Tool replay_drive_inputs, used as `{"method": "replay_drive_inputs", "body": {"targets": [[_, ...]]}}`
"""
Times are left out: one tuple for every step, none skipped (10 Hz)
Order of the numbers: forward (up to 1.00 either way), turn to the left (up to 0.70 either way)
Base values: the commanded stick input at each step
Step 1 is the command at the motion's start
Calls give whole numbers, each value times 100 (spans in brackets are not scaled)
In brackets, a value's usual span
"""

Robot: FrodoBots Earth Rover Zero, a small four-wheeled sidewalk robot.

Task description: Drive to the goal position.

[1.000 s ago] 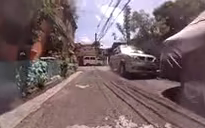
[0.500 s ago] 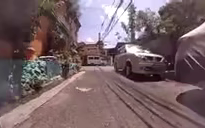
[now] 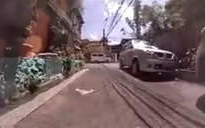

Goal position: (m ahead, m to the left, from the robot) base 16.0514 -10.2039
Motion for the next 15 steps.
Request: {"method": "replay_drive_inputs", "body": {"targets": [[70,8],[70,8],[70,8],[70,8],[70,8],[70,8],[70,8],[70,6],[70,0],[70,-7],[70,-15],[70,-27],[70,-27],[70,-11],[70,8]]}}
